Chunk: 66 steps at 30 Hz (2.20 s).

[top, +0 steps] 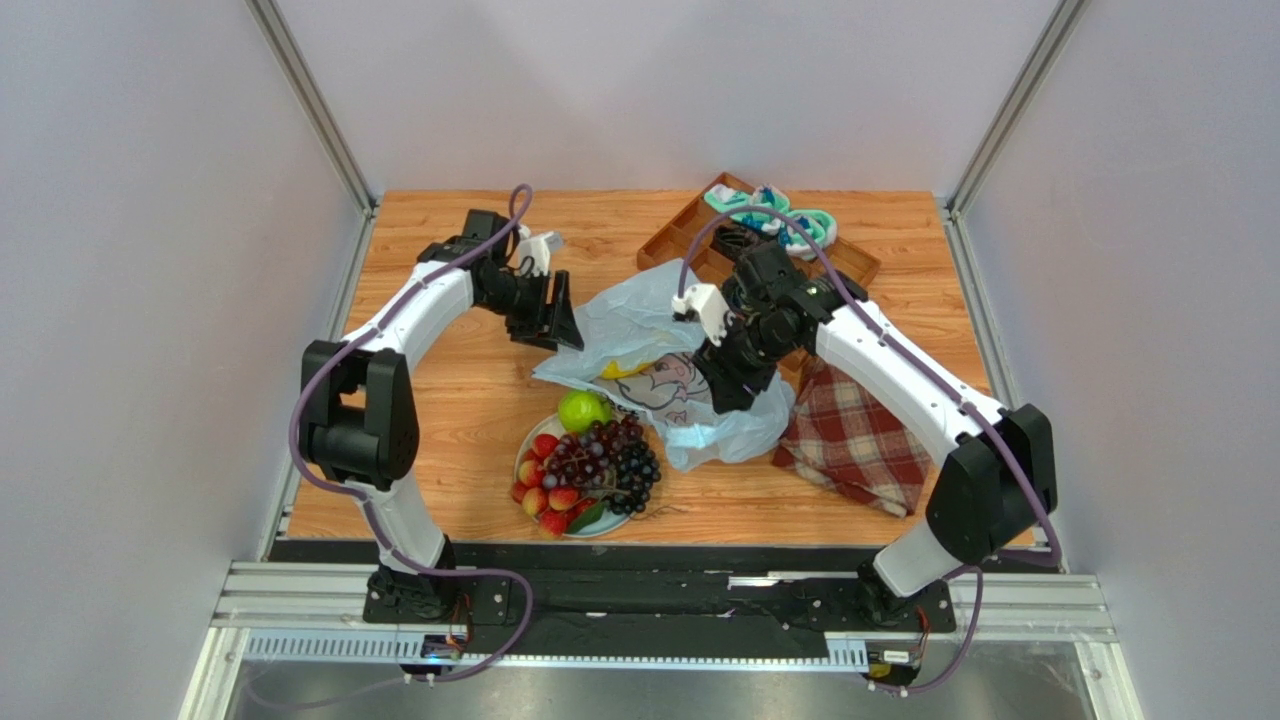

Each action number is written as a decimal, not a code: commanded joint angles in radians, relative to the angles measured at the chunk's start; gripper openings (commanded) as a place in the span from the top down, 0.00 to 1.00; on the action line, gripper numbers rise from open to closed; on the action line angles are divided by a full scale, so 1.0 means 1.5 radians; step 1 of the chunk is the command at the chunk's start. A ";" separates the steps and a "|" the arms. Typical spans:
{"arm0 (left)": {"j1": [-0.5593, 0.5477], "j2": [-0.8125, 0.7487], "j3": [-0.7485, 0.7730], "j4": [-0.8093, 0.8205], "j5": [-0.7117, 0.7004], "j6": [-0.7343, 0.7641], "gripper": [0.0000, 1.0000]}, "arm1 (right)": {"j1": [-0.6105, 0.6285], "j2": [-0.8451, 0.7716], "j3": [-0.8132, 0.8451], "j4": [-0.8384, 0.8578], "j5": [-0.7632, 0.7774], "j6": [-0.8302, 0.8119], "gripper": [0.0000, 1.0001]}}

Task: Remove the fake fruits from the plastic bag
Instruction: Adjust the plastic bag at the center of the board.

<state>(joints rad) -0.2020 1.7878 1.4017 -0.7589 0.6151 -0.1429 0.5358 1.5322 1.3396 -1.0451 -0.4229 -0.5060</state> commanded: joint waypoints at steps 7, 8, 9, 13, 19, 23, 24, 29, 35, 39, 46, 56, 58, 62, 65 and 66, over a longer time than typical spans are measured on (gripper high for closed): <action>-0.030 -0.057 0.009 0.060 0.139 -0.111 1.00 | -0.108 -0.181 -0.273 -0.047 0.196 -0.244 0.52; -0.037 -0.070 -0.017 0.086 0.168 -0.128 1.00 | -0.132 -0.197 -0.284 -0.048 0.204 -0.283 0.52; -0.051 -0.081 -0.032 0.103 0.191 -0.145 1.00 | -0.178 -0.200 -0.291 -0.050 0.211 -0.302 0.52; -0.081 -0.123 -0.101 0.221 0.266 -0.264 1.00 | -0.245 -0.209 -0.265 -0.056 0.218 -0.357 0.52; -0.097 -0.088 -0.067 0.180 0.230 -0.211 1.00 | -0.204 -0.178 -0.036 -0.133 0.002 -0.298 0.43; -0.097 -0.051 -0.018 0.140 0.167 -0.171 1.00 | -0.111 -0.117 0.062 -0.114 -0.051 -0.253 0.40; -0.097 -0.036 -0.004 0.130 0.154 -0.160 1.00 | -0.076 -0.105 0.076 -0.102 -0.049 -0.246 0.40; -0.097 -0.006 0.077 0.097 0.143 -0.125 1.00 | -0.025 -0.022 0.067 -0.003 -0.026 -0.245 0.50; -0.097 0.001 0.109 0.080 0.161 -0.110 1.00 | -0.022 0.010 -0.044 0.011 0.025 -0.293 0.60; -0.097 -0.004 0.105 0.090 0.165 -0.113 1.00 | -0.012 -0.094 -0.173 -0.060 0.030 -0.309 0.62; -0.115 -0.066 0.026 0.137 0.200 -0.161 1.00 | 0.133 -0.269 -0.139 -0.330 -0.100 -0.258 0.66; -0.206 -0.214 -0.047 0.137 0.281 -0.119 1.00 | 0.413 -0.479 -0.055 -0.407 0.036 -0.105 0.51; -0.206 -0.203 -0.023 0.128 0.265 -0.104 1.00 | 0.407 -0.483 -0.090 -0.338 0.114 -0.140 0.51; -0.205 -0.136 0.025 0.063 0.179 -0.053 1.00 | 0.344 -0.440 -0.114 -0.239 0.121 -0.229 0.51; -0.202 -0.130 0.036 0.022 0.141 -0.005 1.00 | 0.227 -0.384 -0.068 -0.228 0.051 -0.276 0.53; -0.202 -0.136 0.025 0.032 0.149 -0.004 1.00 | 0.194 -0.366 -0.049 -0.221 0.019 -0.305 0.53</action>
<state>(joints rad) -0.5125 1.5852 1.4235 -0.6403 0.9020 -0.2543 0.9874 0.9119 1.1778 -1.3643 -0.3336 -0.8196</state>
